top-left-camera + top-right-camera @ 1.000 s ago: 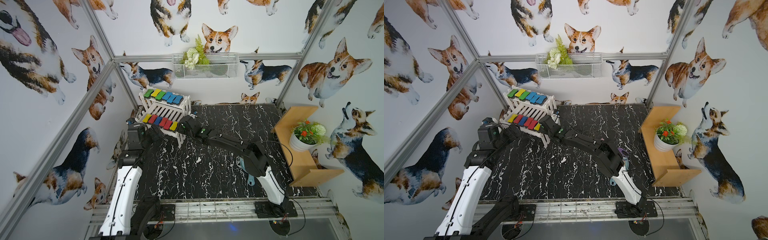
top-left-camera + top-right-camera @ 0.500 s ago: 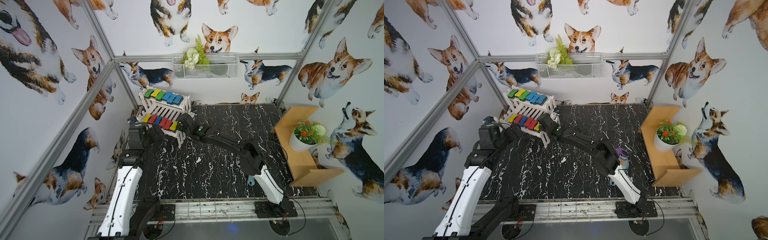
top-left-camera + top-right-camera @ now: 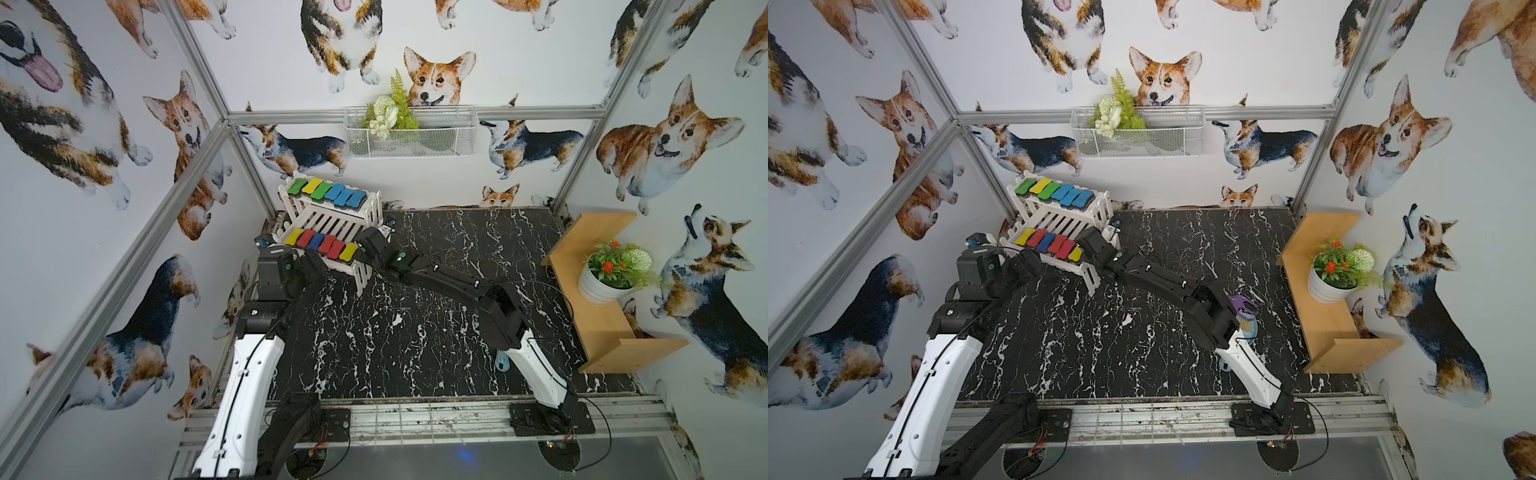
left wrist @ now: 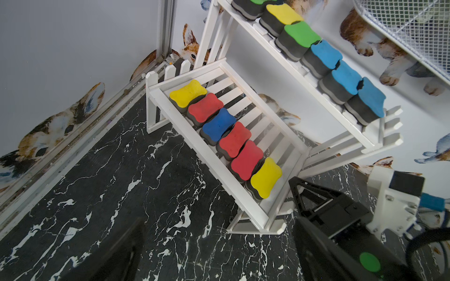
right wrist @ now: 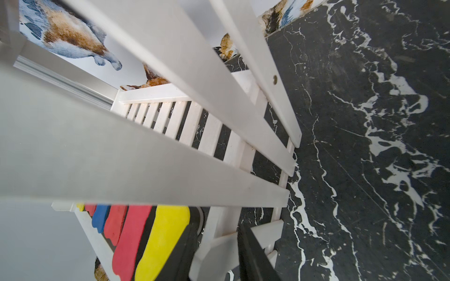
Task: Remove the whiteboard erasers from the shelf
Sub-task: Move the shelf to the center of the board.
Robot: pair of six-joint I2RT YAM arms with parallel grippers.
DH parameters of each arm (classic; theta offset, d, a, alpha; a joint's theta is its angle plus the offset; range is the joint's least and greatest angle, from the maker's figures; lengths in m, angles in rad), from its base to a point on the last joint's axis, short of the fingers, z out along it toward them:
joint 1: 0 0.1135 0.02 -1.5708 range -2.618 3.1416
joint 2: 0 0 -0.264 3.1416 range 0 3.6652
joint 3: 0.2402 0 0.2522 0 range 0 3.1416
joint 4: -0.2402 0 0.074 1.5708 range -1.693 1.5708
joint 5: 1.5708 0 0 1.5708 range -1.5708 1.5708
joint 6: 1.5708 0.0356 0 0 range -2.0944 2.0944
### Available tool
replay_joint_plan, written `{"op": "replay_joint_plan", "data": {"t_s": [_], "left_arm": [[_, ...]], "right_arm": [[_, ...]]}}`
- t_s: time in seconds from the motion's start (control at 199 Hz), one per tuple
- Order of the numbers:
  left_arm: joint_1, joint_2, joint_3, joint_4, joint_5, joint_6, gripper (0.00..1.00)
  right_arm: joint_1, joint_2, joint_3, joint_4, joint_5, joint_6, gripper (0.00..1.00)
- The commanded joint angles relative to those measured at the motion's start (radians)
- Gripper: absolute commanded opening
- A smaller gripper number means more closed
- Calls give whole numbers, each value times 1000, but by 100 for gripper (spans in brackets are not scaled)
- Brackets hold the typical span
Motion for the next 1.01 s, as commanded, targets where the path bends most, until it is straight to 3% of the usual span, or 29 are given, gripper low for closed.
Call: {"op": "replay_joint_plan", "data": {"t_s": [0.0, 0.211, 0.347, 1.001], "left_arm": [[0, -3, 11, -5, -7, 11, 100], [1, -2, 14, -7, -9, 11, 100], [1, 0, 17, -8, -12, 11, 100], [1, 8, 29, -17, 5, 5, 100]], "right_arm": [[-3, -10, -4, -18, 19, 11, 33], [-6, -22, -11, -17, 32, 4, 28], [-14, -40, -30, -14, 39, -8, 20], [-72, -244, -293, 73, 72, -95, 18]]}}
